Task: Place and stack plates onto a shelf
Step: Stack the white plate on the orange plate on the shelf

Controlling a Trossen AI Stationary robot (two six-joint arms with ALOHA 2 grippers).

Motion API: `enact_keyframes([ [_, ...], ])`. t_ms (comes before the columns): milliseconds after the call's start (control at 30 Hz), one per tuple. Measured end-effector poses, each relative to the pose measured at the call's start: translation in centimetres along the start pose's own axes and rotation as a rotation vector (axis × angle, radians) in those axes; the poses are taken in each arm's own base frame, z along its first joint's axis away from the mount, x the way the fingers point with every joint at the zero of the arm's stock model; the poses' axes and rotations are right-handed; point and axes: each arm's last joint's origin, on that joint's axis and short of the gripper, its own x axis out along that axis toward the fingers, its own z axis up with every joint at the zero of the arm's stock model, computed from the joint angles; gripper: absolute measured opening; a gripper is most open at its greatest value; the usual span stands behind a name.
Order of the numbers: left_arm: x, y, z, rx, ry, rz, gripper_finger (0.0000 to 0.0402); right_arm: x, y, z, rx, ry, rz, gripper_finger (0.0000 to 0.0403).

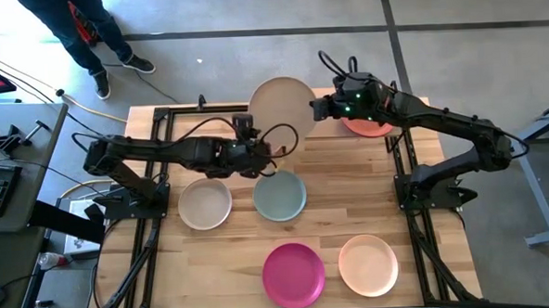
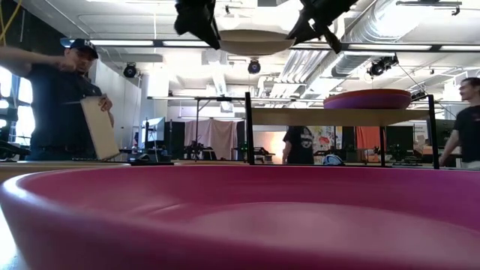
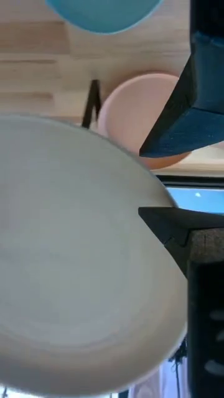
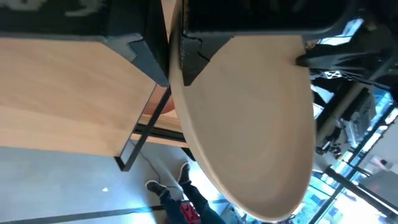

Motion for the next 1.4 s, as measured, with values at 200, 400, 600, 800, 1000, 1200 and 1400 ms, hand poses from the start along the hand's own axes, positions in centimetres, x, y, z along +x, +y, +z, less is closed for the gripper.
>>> enact_keyframes([
  [200,-0.5,0.9,0.5,-0.067,-0.064,0.039,0.0124,-0.1,-0.4,-0.3,-0.010,0.018,-0.057,0.0001],
  [400,-1.3,1.8,0.2,-0.125,-0.074,0.088,0.0124,-0.7,-0.8,-0.1,-0.014,0.024,-0.078,0.0001],
  [600,-2.2,2.8,-0.3,-0.224,-0.098,0.095,0.0124,-2.4,-1.2,0.8,-0.018,-0.023,-0.069,0.0001],
  [800,-3.2,3.7,-0.9,-0.305,-0.120,0.099,0.0124,-5.4,-2.4,1.5,-0.016,-0.063,-0.110,0.0001],
  [1000,-4.5,4.9,-1.7,-0.382,-0.152,0.105,0.0124,-9.5,-4.2,1.9,0.005,-0.113,-0.192,0.0000],
  [1200,-5.6,6.0,-2.5,-0.434,-0.181,0.112,0.0124,-13.0,-5.8,1.4,0.034,-0.125,-0.264,0.0000],
  [1400,-5.9,6.3,-2.8,-0.445,-0.189,0.116,0.0124,-15.2,-7.5,0.1,0.062,-0.104,-0.366,0.0000],
])
